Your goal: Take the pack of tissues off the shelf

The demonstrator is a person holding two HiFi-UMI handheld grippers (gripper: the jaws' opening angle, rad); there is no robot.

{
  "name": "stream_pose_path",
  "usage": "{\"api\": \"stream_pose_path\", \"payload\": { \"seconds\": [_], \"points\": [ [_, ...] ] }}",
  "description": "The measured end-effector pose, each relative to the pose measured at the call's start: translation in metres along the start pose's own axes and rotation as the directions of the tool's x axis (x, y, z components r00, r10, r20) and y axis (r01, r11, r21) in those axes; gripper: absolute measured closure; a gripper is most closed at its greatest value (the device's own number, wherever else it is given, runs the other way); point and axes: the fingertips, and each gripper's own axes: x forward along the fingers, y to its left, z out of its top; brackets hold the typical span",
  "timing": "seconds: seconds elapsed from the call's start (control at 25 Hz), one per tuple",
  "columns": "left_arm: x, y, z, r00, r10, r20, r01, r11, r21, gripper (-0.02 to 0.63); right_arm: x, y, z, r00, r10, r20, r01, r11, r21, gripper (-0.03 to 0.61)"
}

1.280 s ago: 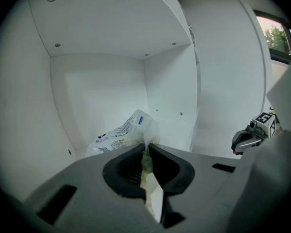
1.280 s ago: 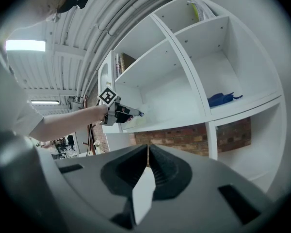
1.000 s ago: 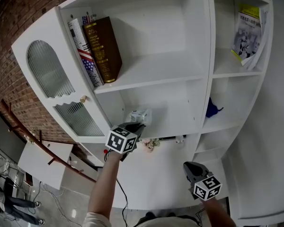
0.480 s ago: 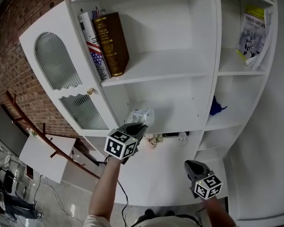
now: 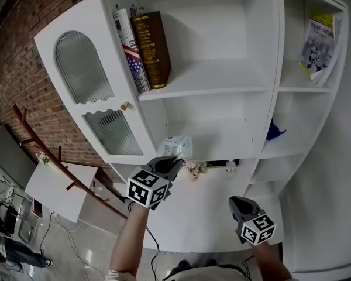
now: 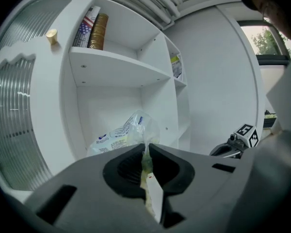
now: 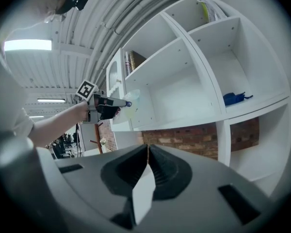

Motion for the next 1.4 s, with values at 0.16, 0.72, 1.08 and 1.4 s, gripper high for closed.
{"api": "stream_pose_path", "payload": {
  "seconds": [0.16,0.72,1.08,1.4],
  "points": [
    [-0.02,0.0,-0.006,1.0,0.001,0.011,-0.001,1.0,-0.006,0.574,0.006,0.01,0.002,1.0,-0.005,-0.001,0.005,1.0,-0.005,0.546],
    [-0.078,0.011,-0.038,0.997,0.006,0.071,-0.002,0.999,-0.046,0.574,0.021,0.034,0.023,0.998,-0.052,0.027,0.053,0.998,-0.046,0.546],
    [-0.113,0.012,-0.076,0.994,0.044,0.102,-0.032,0.993,-0.114,0.574,0.024,0.041,0.026,0.996,-0.077,0.037,0.08,0.995,-0.067,0.546],
    [-0.133,0.017,-0.117,0.988,0.095,0.122,-0.067,0.975,-0.214,0.574,0.017,0.047,0.028,0.994,-0.091,0.053,0.097,0.987,-0.126,0.546]
  ]
}}
